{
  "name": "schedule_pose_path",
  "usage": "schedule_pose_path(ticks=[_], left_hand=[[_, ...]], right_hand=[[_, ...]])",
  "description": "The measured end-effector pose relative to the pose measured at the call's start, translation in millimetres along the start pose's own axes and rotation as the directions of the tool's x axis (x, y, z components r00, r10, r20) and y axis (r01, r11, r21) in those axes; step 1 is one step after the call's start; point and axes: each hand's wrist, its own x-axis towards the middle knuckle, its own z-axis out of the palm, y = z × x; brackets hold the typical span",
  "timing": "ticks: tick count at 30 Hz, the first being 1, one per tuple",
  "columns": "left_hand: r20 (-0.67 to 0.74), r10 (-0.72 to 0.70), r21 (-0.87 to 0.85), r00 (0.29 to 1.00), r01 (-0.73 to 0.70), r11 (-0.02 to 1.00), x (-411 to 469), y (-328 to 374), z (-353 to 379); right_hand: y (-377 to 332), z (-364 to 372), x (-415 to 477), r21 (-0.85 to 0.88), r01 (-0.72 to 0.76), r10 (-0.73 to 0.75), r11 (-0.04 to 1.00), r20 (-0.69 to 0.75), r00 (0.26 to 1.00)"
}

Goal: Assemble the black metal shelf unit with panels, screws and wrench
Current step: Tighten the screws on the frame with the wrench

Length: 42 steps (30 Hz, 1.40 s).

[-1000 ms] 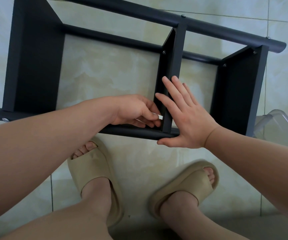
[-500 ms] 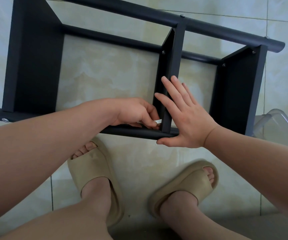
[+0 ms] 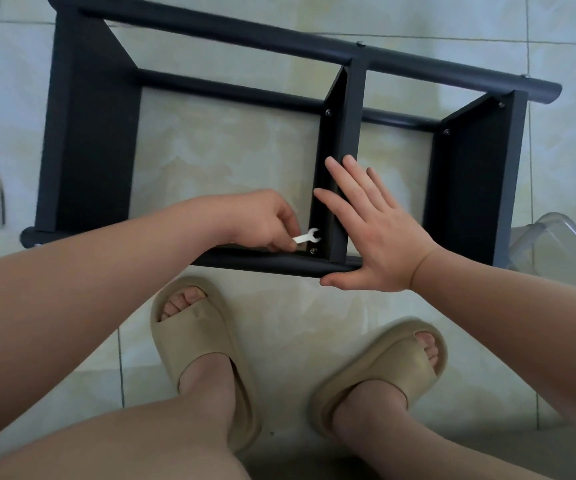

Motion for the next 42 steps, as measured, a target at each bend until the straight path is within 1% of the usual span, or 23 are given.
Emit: schedule_pose_path(ticks=[1,3,6,9,11,14,17,21,23,26,28,30,32,35,38,41,42], left_hand=[[-0.047,-0.011,0.074,0.999,0.014,0.997,-5.1,-0.9,-5.8],[-0.107,-0.032,0.163,0.994,0.049,0.985,-18.7,0.0,-18.4],[-0.164,-0.059,0.308,0.985,0.107,0.945,-45.0,11.8,-37.9],[-0.249,-0.022,0.394,0.968,0.122,0.911,-64.5,39.0,-60.8],[-0.313,0.031,0.418,0.949,0.108,0.902,-68.4,61.9,-75.2],[-0.398,0.114,0.439,0.910,0.080,0.895,-62.0,93.4,-92.9],[-0.497,0.160,0.477,0.853,0.113,0.872,-44.5,112.8,-104.6],[-0.540,0.176,0.500,0.823,0.146,0.853,-10.7,121.9,-115.6],[-0.557,0.167,0.461,0.813,0.135,0.877,6.5,121.9,-122.4],[-0.553,0.158,0.402,0.818,0.096,0.910,28.0,121.0,-131.6],[-0.531,0.165,0.391,0.831,0.068,0.918,35.3,120.7,-135.5],[-0.504,0.171,0.395,0.847,0.050,0.917,36.4,120.7,-137.3],[-0.477,0.171,0.386,0.862,0.031,0.922,30.6,120.4,-135.7],[-0.447,0.175,0.377,0.877,0.007,0.926,14.7,123.3,-127.4],[-0.460,0.203,0.358,0.864,-0.029,0.933,-7.4,134.0,-119.3],[-0.477,0.232,0.348,0.848,-0.060,0.936,-42.1,149.0,-110.5],[-0.481,0.240,0.352,0.843,-0.066,0.934,-55.0,153.0,-106.9]], right_hand=[[-1.2,-1.0,-0.8,-0.011,-0.008,0.009,1.000,0.013,1.000],[-3.8,-5.1,-1.9,-0.024,-0.034,0.035,0.999,0.056,0.998],[-9.3,-20.0,-0.1,-0.044,-0.085,0.091,0.995,0.180,0.980],[-10.9,-44.2,2.2,-0.041,-0.128,0.135,0.991,0.298,0.945],[-6.7,-62.5,4.6,0.016,-0.179,0.165,0.984,0.309,0.937],[11.7,-85.5,14.5,0.064,-0.298,0.277,0.952,0.227,0.934],[36.2,-100.3,30.1,0.066,-0.387,0.375,0.920,0.137,0.917],[67.8,-106.2,56.4,0.039,-0.431,0.427,0.902,0.078,0.901],[81.7,-104.7,71.5,0.003,-0.444,0.442,0.896,0.086,0.893],[98.0,-96.8,89.7,0.016,-0.469,0.464,0.883,0.127,0.877],[103.8,-89.8,96.0,0.033,-0.479,0.474,0.877,0.104,0.874],[106.0,-85.6,97.1,0.027,-0.492,0.492,0.870,0.021,0.871],[104.6,-87.9,94.3,0.056,-0.525,0.527,0.849,-0.047,0.848],[94.5,-97.6,81.3,0.039,-0.523,0.524,0.852,-0.057,0.850],[77.4,-109.5,59.4,0.001,-0.504,0.500,0.864,-0.128,0.857],[54.2,-129.4,35.3,0.000,-0.488,0.471,0.873,-0.256,0.844],[44.8,-138.2,27.4,0.002,-0.487,0.469,0.873,-0.275,0.839]])
